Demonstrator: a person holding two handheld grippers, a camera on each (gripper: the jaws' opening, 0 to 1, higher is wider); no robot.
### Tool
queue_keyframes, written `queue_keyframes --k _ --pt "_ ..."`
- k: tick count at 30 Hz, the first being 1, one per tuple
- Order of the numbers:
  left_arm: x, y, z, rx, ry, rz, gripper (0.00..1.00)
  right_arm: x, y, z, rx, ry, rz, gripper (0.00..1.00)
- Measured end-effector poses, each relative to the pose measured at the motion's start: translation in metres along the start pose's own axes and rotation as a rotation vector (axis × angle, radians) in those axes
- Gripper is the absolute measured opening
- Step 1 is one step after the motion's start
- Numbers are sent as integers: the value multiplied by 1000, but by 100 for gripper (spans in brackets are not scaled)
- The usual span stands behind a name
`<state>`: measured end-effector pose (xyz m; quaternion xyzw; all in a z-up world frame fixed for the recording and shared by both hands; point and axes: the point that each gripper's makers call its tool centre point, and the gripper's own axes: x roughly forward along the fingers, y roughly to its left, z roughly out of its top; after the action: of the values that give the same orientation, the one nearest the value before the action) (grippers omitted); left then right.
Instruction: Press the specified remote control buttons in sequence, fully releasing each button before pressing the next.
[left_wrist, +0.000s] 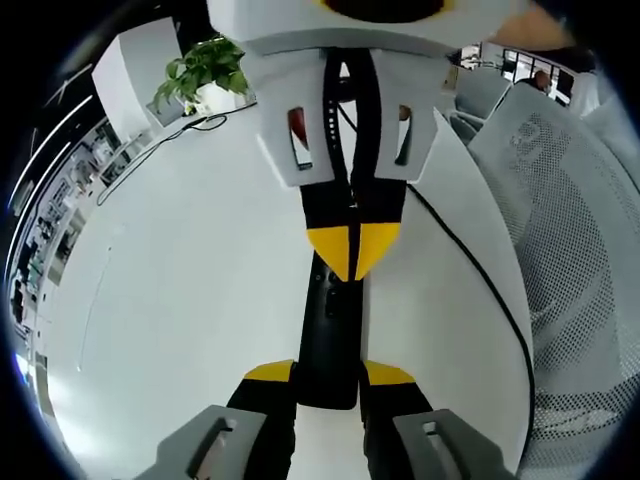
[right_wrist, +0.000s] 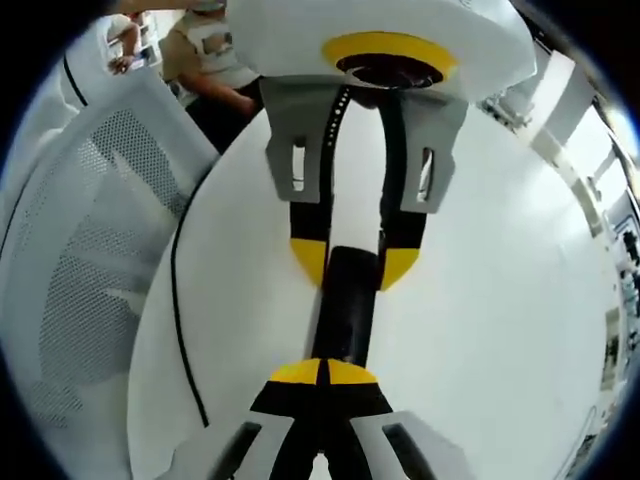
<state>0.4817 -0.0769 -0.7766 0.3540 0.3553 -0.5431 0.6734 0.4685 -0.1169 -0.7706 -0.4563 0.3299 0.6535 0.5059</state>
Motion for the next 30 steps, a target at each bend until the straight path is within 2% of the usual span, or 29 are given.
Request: queue_keyframes --k 22,26,30 --pt "0 0 0 7 1 8 23 0 -1 0 27 -10 -15 0" --pt "-1 0 0 11 2 6 23 -2 -1 1 84 -63 -8 0" --pt "-1 0 0 11 1 7 23 -2 -1 1 72 -66 -22 0"
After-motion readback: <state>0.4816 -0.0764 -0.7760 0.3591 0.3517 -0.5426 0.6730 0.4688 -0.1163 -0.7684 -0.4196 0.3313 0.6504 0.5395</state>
